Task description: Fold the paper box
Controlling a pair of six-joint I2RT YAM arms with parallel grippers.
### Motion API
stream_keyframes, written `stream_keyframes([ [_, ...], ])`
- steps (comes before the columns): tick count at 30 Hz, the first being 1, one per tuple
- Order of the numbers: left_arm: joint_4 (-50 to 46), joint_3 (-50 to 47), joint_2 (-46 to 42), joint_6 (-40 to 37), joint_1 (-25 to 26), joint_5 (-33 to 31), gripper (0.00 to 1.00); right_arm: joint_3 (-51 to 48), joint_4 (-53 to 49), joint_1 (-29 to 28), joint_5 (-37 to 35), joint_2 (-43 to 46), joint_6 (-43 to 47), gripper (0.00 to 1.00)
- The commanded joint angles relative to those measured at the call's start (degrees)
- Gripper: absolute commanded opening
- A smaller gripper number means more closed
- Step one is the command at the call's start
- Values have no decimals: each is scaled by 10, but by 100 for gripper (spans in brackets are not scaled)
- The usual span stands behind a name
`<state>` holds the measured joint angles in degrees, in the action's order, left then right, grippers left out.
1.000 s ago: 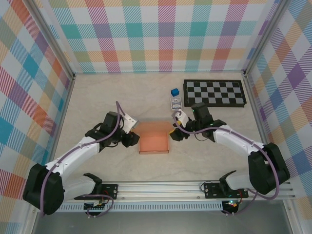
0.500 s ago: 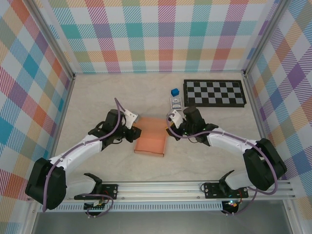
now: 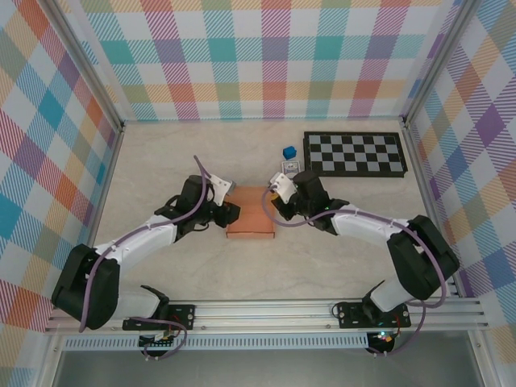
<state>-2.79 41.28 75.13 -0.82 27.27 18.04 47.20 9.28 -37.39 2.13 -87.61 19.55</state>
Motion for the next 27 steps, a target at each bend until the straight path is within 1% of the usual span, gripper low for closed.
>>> stream_keyframes([
  [1,-7,16,-39,-20,-8,-2,40,31,-42,16,38,-10,138,10],
  [2,-13,8,-61,-36,-14,0,49,41,-60,26,60,-10,160,10],
  [3,-13,-4,-85,-47,-20,6,63,50,-77,36,79,-11,173,9],
  [4,-8,-24,-114,-57,-29,13,82,60,-92,47,95,-14,183,9],
  [5,6,-45,-146,-53,-35,-3,98,70,-104,57,109,-18,191,10],
  [6,21,-65,-172,-43,-38,-23,100,77,-113,65,121,-21,198,10],
  [8,61,-108,-217,-16,-44,-82,100,91,-135,80,158,-32,222,11],
  [9,72,-121,-225,-8,-47,-102,100,99,-147,87,173,-38,231,11],
  [10,82,-130,-221,-11,-54,-107,100,105,-154,94,188,-43,236,11],
  [12,96,-128,-187,-13,-69,-93,99,114,-159,106,209,-53,237,13],
  [13,110,-124,-160,-2,-77,-81,94,119,-159,111,214,-57,235,15],
  [15,148,-112,-110,19,-85,-53,89,134,-166,116,216,-69,217,21],
  [16,171,-107,-88,35,-87,-45,89,144,-173,119,223,-74,196,27],
  [18,200,-92,-57,60,-89,-25,89,160,-207,130,265,-76,170,37],
  [19,204,-83,-46,74,-92,-17,90,163,-220,136,282,-73,149,41],
  [21,197,-66,-36,93,-107,16,90,150,-227,153,322,-55,107,46],
  [23,178,-50,-37,124,-132,50,92,120,-200,176,374,-23,22,52],
  [24,172,-44,-38,141,-145,70,93,110,-182,185,381,-9,-26,53],
  [25,170,-39,-39,163,-159,94,94,93,-155,191,374,9,-91,54],
  [27,152,-25,-45,200,-176,119,95,67,-133,197,386,42,-165,57],
])
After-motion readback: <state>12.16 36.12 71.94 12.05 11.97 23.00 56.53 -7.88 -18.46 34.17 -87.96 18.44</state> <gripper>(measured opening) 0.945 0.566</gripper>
